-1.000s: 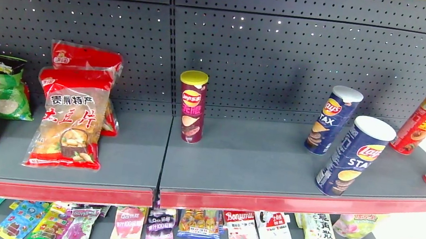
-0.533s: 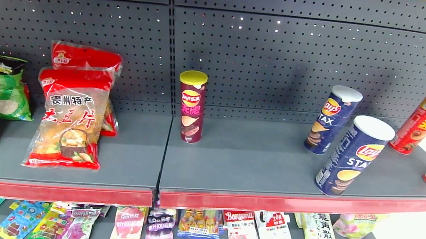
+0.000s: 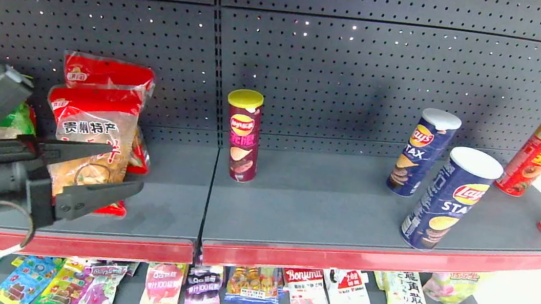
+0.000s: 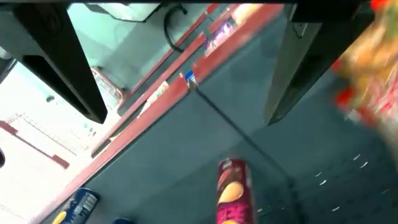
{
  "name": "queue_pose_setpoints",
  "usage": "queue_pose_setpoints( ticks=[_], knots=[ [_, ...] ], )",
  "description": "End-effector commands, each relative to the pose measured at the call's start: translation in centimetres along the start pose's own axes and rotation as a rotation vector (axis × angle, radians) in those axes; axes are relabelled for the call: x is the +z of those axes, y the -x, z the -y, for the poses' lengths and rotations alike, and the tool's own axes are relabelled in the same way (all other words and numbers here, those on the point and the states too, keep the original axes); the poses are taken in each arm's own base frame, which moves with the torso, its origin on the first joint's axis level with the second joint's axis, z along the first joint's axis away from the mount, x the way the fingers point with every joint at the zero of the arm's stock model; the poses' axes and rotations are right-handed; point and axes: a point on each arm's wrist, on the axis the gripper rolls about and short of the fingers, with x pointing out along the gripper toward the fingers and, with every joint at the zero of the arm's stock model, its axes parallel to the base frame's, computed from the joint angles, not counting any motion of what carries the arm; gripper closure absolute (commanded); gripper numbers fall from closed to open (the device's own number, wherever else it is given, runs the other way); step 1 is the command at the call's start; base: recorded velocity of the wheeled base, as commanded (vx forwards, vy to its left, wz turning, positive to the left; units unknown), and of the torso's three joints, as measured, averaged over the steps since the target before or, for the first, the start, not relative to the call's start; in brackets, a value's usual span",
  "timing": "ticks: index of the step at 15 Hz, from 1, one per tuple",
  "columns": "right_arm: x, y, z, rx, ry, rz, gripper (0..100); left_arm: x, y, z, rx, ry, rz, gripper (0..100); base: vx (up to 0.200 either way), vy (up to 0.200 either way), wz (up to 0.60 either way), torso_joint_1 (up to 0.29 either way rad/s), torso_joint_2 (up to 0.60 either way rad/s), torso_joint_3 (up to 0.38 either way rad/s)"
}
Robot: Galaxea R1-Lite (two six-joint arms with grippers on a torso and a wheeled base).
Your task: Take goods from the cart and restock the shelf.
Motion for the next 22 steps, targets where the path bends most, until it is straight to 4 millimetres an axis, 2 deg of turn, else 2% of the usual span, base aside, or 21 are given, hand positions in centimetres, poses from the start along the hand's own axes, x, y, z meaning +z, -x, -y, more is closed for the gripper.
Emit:
queue_pose_setpoints(
  ticks=[1,2,3,10,14,22],
  knots=[
    [0.0,0.0,0.0,0.000,-0.002,-0.002,100,-0.9,-6.6,-3.9,-0.058,0.007,-0.052,0,0.000,0.000,0.00,0.000,0.00,0.000],
    [-0.1,0.0,0.0,0.000,-0.010,-0.003,100,-0.5,-9.0,-5.5,-0.055,-0.023,-0.008,0,0.000,0.000,0.00,0.000,0.00,0.000],
    [-0.1,0.0,0.0,0.000,-0.011,-0.005,100,-0.3,-10.2,-6.1,-0.066,-0.047,0.029,0,0.000,0.000,0.00,0.000,0.00,0.000],
    [-0.2,0.0,-0.1,-0.014,-0.020,-0.006,100,1.3,-15.9,-6.5,-0.144,-0.093,0.076,0,0.000,0.000,0.00,0.000,0.00,0.000],
    [-0.3,0.0,-0.1,-0.032,-0.024,-0.013,100,1.1,-17.6,-7.5,-0.126,-0.104,0.086,0,0.000,0.000,0.00,0.000,0.00,0.000],
    [-0.4,-0.1,-0.2,-0.037,-0.024,-0.020,100,2.2,-20.8,-9.4,-0.141,-0.141,0.145,0,0.000,0.000,0.00,0.000,0.00,0.000]
  ],
)
